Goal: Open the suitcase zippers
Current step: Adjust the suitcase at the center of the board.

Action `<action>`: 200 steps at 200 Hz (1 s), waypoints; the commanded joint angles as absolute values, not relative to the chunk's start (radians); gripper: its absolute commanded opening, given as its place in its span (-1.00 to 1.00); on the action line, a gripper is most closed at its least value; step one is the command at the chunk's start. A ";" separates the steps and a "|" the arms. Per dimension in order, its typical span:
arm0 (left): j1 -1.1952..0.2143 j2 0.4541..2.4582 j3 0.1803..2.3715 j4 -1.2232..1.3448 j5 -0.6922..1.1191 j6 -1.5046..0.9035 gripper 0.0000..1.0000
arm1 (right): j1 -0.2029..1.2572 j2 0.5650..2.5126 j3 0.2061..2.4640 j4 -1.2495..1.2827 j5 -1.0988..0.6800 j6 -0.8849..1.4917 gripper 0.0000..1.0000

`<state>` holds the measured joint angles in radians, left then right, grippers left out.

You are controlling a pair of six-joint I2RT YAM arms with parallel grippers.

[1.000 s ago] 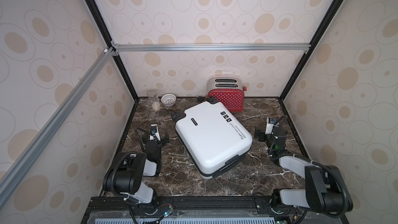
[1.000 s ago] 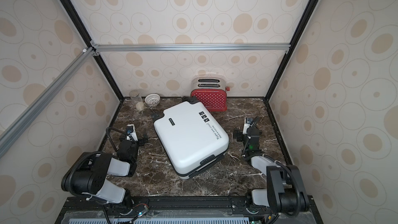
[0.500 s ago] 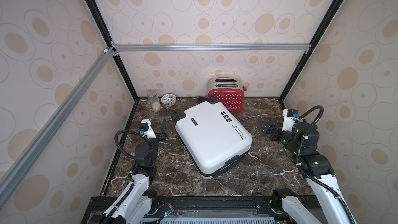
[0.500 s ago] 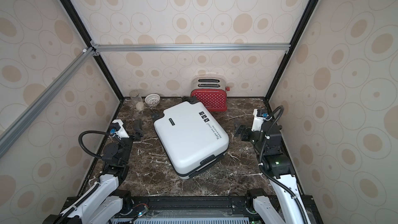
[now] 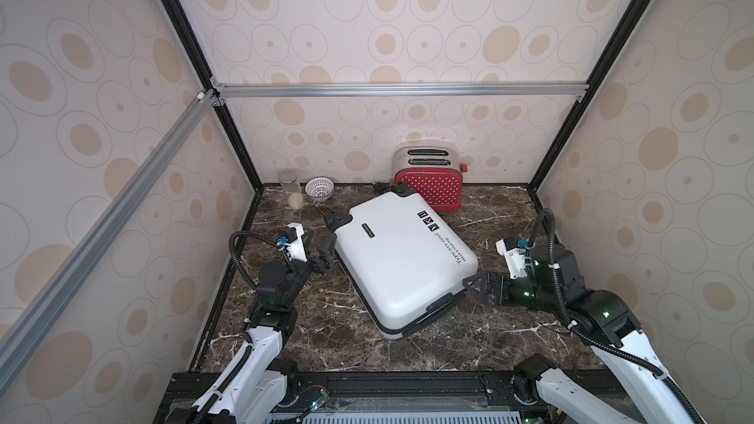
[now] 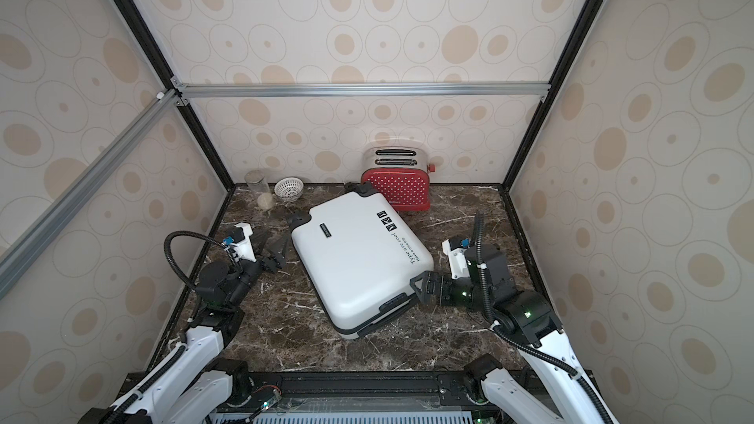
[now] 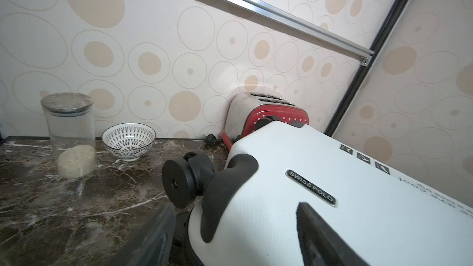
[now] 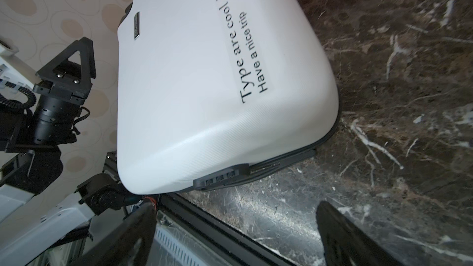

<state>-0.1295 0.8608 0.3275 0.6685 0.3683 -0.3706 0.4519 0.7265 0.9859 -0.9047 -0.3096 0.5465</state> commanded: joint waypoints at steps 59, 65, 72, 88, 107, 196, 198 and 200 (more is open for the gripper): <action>-0.156 0.944 0.332 0.752 0.440 -0.414 0.49 | 0.682 0.716 0.698 -0.478 -0.363 0.840 0.99; -0.159 0.948 0.335 0.749 0.440 -0.411 0.49 | 0.683 0.737 0.684 -0.452 -0.368 0.854 0.99; -0.160 0.950 0.339 0.743 0.440 -0.406 0.49 | 0.686 0.756 0.675 -0.432 -0.371 0.862 0.99; -0.164 0.952 0.342 0.730 0.437 -0.397 0.49 | 0.684 0.783 0.680 -0.430 -0.315 0.856 0.99; -0.171 0.953 0.336 0.730 0.438 -0.389 0.48 | 0.680 0.794 0.689 -0.405 -0.234 0.837 0.99; -0.242 0.960 0.301 0.750 0.516 -0.350 0.45 | 0.419 1.057 0.819 -0.244 -0.294 0.668 0.99; -0.244 0.960 0.300 0.750 0.514 -0.348 0.45 | 0.415 1.062 0.822 -0.242 -0.293 0.664 0.99; -0.246 0.961 0.299 0.751 0.514 -0.348 0.45 | 0.410 1.068 0.825 -0.237 -0.293 0.659 0.99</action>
